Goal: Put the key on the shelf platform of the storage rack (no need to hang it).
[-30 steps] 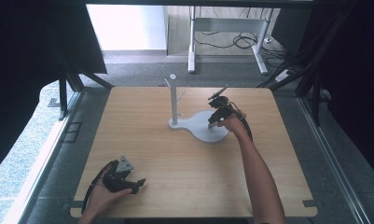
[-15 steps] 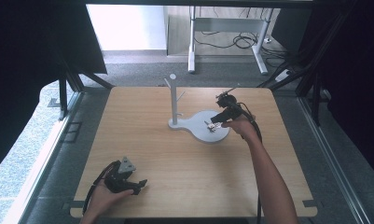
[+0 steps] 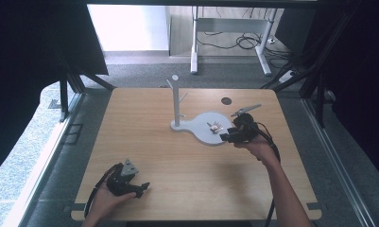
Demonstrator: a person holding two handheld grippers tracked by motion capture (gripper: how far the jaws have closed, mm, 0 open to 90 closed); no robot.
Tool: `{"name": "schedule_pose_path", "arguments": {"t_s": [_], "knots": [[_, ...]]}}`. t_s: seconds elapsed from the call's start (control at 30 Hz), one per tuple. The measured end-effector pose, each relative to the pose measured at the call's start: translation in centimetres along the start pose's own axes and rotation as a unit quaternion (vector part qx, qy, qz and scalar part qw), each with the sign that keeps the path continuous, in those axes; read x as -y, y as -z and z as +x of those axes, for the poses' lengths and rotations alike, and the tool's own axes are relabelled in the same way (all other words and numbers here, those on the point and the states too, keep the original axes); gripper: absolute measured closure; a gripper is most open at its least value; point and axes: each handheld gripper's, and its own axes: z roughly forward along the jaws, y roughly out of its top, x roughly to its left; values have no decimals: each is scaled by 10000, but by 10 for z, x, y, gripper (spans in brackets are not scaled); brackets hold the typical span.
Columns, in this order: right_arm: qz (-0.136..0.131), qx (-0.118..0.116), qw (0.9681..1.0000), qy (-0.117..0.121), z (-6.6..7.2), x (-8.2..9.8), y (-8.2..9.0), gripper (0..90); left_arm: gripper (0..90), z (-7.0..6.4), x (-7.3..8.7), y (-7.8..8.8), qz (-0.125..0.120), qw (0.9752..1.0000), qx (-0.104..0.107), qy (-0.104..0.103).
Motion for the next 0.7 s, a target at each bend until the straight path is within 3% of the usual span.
{"name": "schedule_pose_path", "arguments": {"t_s": [0.33, 0.7], "knots": [[-220, -86, 9997, -57, 5, 58, 12, 511, 216, 0, 1, 0, -17, 10000, -36, 39], [-349, -81, 9992, -185, 15, 119, 7, 492, 215, 0, 1, -2, 30, 10000, -56, 16]]}}
